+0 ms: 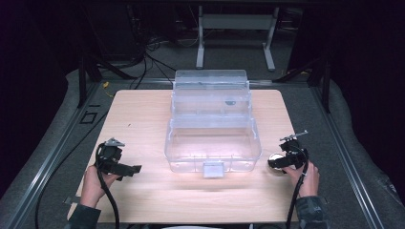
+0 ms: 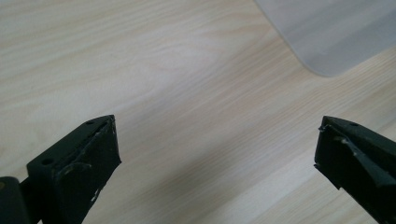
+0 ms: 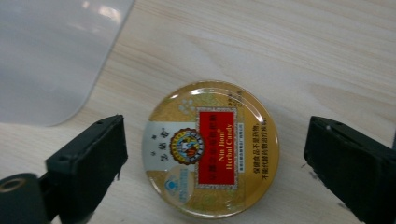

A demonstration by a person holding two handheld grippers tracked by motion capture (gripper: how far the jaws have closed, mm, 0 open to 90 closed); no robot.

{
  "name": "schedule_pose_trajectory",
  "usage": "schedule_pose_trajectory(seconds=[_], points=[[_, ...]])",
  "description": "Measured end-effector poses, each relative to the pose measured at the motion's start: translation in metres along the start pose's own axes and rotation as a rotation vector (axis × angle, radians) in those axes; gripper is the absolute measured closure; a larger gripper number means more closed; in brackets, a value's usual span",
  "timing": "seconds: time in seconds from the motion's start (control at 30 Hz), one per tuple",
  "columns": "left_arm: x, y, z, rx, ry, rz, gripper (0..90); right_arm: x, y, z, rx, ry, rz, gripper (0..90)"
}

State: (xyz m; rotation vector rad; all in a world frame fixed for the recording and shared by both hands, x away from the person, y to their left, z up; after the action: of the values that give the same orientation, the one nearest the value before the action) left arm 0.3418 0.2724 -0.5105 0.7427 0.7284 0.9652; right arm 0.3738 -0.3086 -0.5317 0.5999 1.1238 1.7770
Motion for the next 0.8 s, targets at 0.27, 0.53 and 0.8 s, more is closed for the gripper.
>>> schedule_pose_trajectory(seconds=[0.27, 0.53, 0.8], points=[[0.016, -0.005, -0.017, 0.001, 0.045, 0.007, 0.0, 0.003, -0.01, -0.001, 0.02, 0.007, 0.01, 14.1], [0.018, -0.001, -0.026, -0.008, 0.057, 0.014, 0.0, 0.004, -0.012, -0.002, 0.035, 0.02, -0.002, 19.4], [0.02, -0.003, -0.029, 0.001, 0.056, 0.027, 0.0, 0.003, -0.011, -0.001, 0.04, 0.024, 0.006, 20.0]])
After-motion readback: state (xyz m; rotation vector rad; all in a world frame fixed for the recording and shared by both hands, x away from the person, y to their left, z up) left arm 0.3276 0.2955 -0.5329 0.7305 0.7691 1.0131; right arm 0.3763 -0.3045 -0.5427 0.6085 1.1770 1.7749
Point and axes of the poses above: each handheld gripper's, and its own axes: y roughly backward along the jaws, z roughly out of its top, x roughly to its left, the point moved 1 cm from there along -y, roughly forward along the jaws, and after that the axes turned 9 degrees about y, right-handed, at the moved point
